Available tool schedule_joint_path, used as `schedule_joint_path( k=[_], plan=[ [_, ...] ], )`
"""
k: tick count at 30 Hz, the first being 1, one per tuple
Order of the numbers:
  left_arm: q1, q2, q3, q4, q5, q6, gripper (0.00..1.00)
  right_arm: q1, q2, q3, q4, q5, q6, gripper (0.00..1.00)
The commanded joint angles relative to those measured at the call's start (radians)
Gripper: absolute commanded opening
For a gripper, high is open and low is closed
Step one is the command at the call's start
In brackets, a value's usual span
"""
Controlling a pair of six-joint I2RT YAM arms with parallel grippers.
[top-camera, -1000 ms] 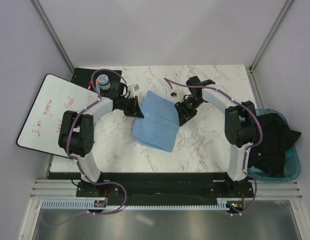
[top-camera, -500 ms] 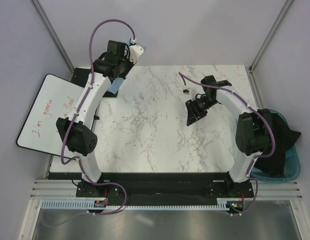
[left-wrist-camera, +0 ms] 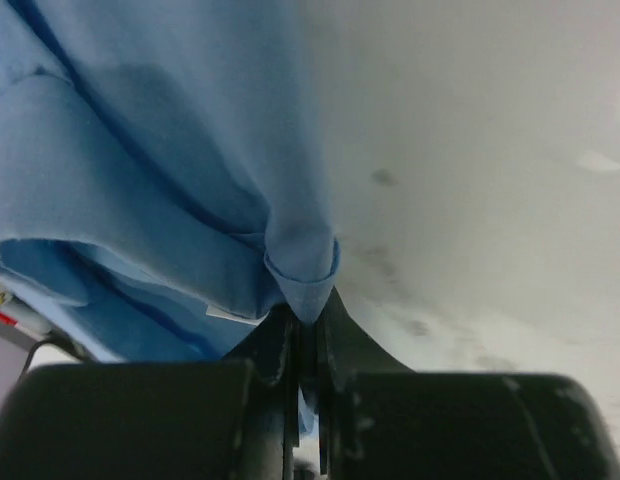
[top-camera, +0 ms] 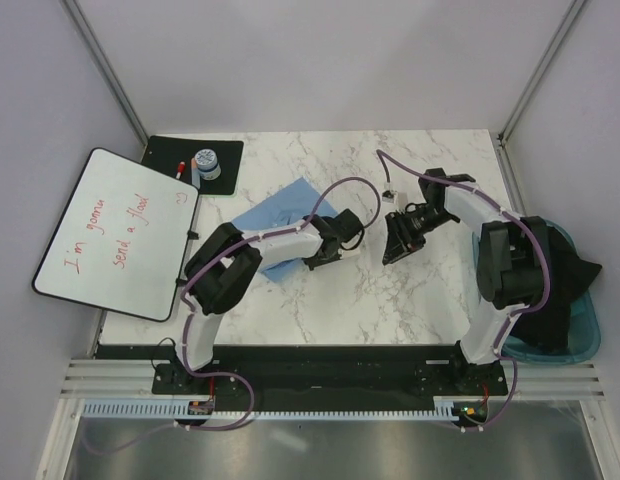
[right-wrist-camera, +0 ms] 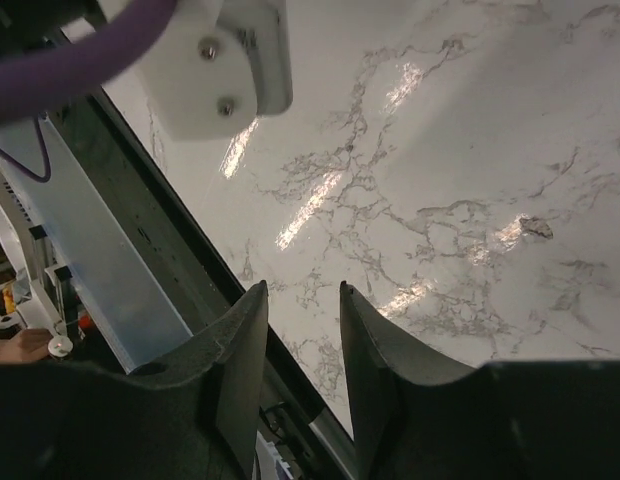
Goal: Fold and stack the long sleeve shirts
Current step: Fold the shirt
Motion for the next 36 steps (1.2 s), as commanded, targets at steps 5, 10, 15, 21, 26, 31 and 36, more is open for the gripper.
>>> schedule_joint_path(
  k=[5,10,15,21,26,31,36],
  plan=[
    [-0.059,0.027,0.174,-0.117,0.370,-0.337,0.43,-0.020,-0.086,-0.111,0.060,-0.100,0.068,0.46],
    [-0.044,-0.102,0.272,-0.203,0.647,-0.372,0.67,-0.020,-0.100,-0.129,0.114,-0.074,0.137,0.49],
    [0.094,-0.283,0.164,-0.156,0.678,-0.375,0.65,0.000,-0.019,-0.112,0.195,-0.096,0.218,0.47],
    [0.389,-0.264,0.030,-0.049,0.688,-0.238,0.54,0.069,0.100,-0.045,0.424,-0.070,0.408,0.43],
    [0.432,-0.221,-0.033,0.037,0.663,-0.157,0.49,0.109,0.214,0.032,0.518,-0.035,0.506,0.38],
    [0.427,-0.194,-0.116,0.070,0.648,-0.154,0.42,0.124,0.309,0.110,0.581,0.042,0.545,0.28],
    [0.275,-0.253,-0.295,0.061,0.677,-0.246,0.40,0.133,0.421,0.297,0.581,0.096,0.534,0.21]
  ],
)
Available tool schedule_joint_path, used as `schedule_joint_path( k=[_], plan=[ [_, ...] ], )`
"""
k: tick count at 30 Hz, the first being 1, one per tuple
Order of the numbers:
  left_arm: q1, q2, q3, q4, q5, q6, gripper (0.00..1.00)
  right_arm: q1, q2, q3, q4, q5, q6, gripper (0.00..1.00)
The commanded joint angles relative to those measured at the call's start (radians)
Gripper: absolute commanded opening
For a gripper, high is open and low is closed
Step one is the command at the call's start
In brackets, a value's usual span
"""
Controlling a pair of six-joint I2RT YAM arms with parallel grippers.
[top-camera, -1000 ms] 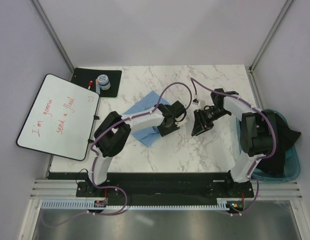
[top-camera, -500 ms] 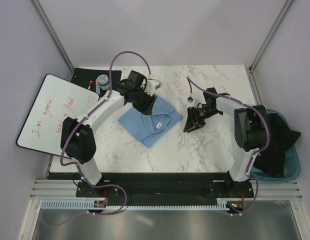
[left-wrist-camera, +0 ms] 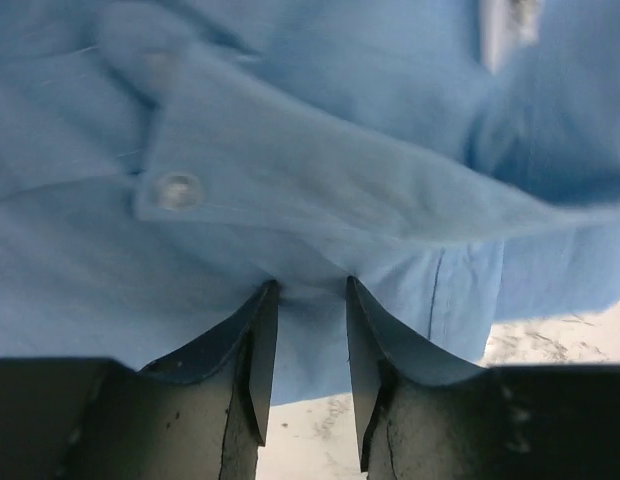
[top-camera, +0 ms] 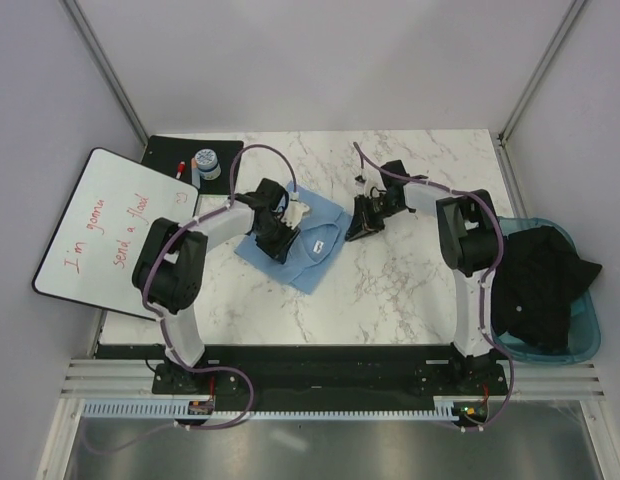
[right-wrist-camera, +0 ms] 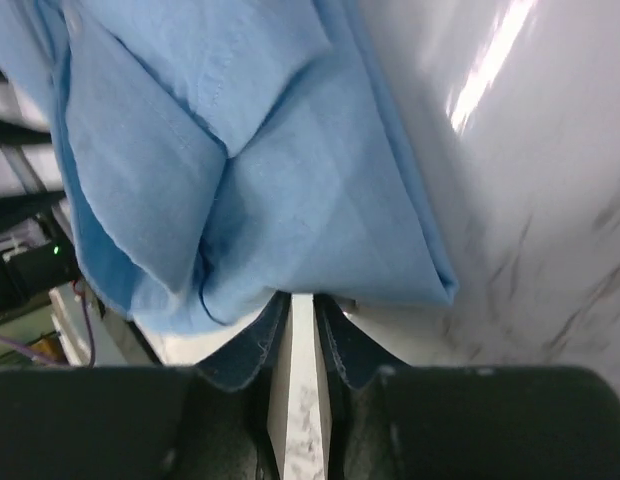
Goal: Fold and stack the long sleeve shirts
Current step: Fold the shirt
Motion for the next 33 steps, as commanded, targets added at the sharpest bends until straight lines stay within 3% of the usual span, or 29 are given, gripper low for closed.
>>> schedule_joint_path(
  k=[1,3,6,8,10,15,18,22,27,31,33],
  plan=[
    [-0.160,-0.074,-0.138,0.005,0.052,-0.073,0.40,0.013,0.088,0.182,0.073,0.106,0.004,0.21],
    [-0.281,-0.096,-0.174,0.003,0.151,-0.162,0.40,0.039,0.133,0.295,0.076,0.094,-0.013,0.22],
    [-0.364,-0.146,-0.133,0.004,0.289,-0.170,0.46,0.070,0.159,0.407,0.070,0.012,-0.017,0.28],
    [-0.342,-0.180,-0.070,0.003,0.363,-0.193,0.49,0.068,0.122,0.438,0.052,0.016,-0.034,0.32],
    [-0.251,-0.244,-0.039,0.000,0.385,-0.202,0.51,0.041,0.076,0.437,-0.023,0.071,-0.117,0.32],
    [0.006,-0.249,0.061,-0.017,0.284,-0.106,0.61,-0.005,-0.114,0.304,-0.190,0.139,-0.269,0.40],
    [0.069,-0.182,0.087,-0.015,0.213,-0.031,0.62,0.007,-0.191,0.172,-0.255,0.081,-0.304,0.43],
    [0.109,-0.058,0.133,0.023,0.216,0.019,0.63,0.048,-0.238,-0.001,-0.302,0.080,-0.358,0.44],
    [0.113,0.053,0.203,0.081,0.130,0.028,0.61,0.096,-0.251,-0.088,-0.304,0.097,-0.379,0.47],
    [0.114,0.134,0.237,0.089,0.033,0.006,0.48,0.130,-0.212,-0.112,-0.299,0.168,-0.401,0.47],
    [0.114,0.150,0.225,0.089,0.012,0.000,0.42,0.131,-0.189,-0.106,-0.275,0.243,-0.401,0.41]
  ],
)
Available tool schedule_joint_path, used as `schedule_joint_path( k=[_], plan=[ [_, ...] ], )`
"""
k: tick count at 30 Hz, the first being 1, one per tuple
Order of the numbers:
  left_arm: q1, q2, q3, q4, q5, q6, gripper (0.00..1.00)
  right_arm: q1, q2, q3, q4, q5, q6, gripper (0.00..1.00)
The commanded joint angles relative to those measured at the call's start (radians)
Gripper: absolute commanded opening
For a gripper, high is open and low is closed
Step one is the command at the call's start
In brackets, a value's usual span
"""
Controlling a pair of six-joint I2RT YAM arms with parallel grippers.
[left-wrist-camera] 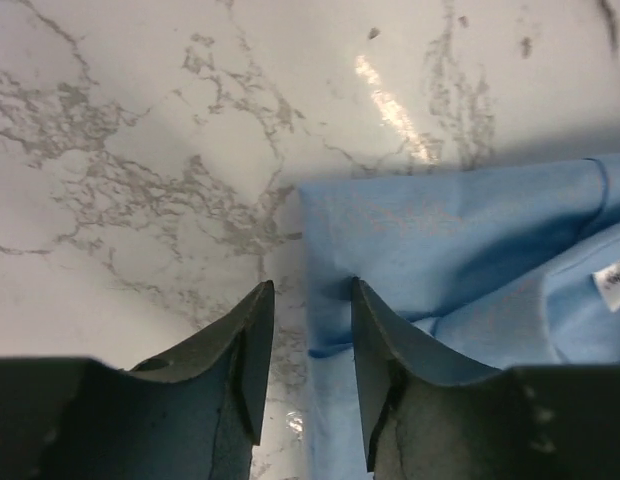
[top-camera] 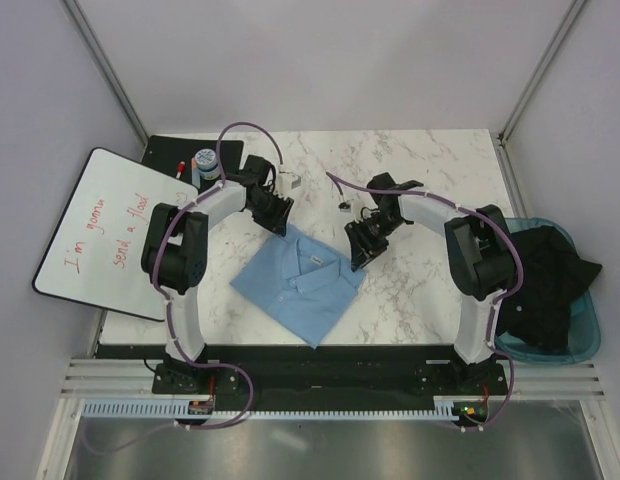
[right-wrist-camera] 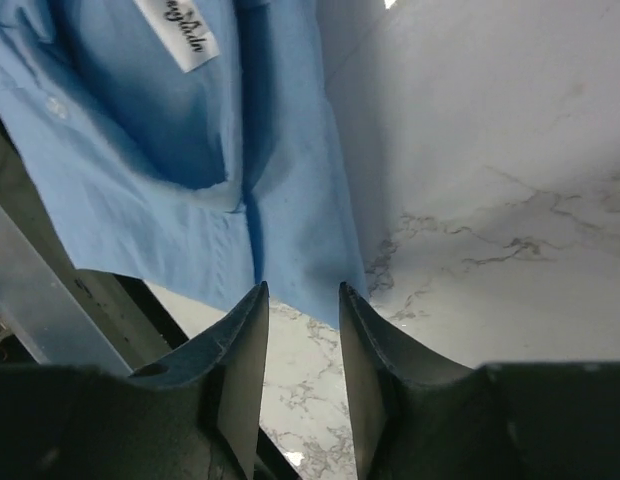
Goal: Fold and stack the long sleeve shirts
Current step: Fold the shirt
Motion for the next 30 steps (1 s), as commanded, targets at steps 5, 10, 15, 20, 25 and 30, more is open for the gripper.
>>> schedule_joint_path(
  k=[5,10,15,20,25,30],
  plan=[
    [0.005,0.024,-0.023,0.033,-0.134,-0.027,0.14,0.005,0.150,0.119,0.091,0.269,-0.031,0.11],
    [0.012,-0.013,-0.060,0.027,-0.074,-0.097,0.07,-0.005,0.298,0.392,0.091,0.441,-0.030,0.00],
    [0.035,-0.030,-0.054,0.035,-0.019,-0.227,0.10,-0.026,0.352,0.612,0.085,0.556,-0.028,0.00],
    [0.112,-0.163,-0.132,0.091,0.094,-0.396,0.33,-0.037,0.195,0.662,-0.016,0.468,0.050,0.20],
    [0.114,-0.324,-0.234,0.118,0.063,-0.302,0.48,0.049,-0.097,0.231,-0.023,0.152,0.110,0.29],
    [0.126,-0.407,-0.283,0.076,0.107,-0.281,0.60,0.207,-0.202,-0.068,0.062,0.105,0.043,0.51]
  ],
)
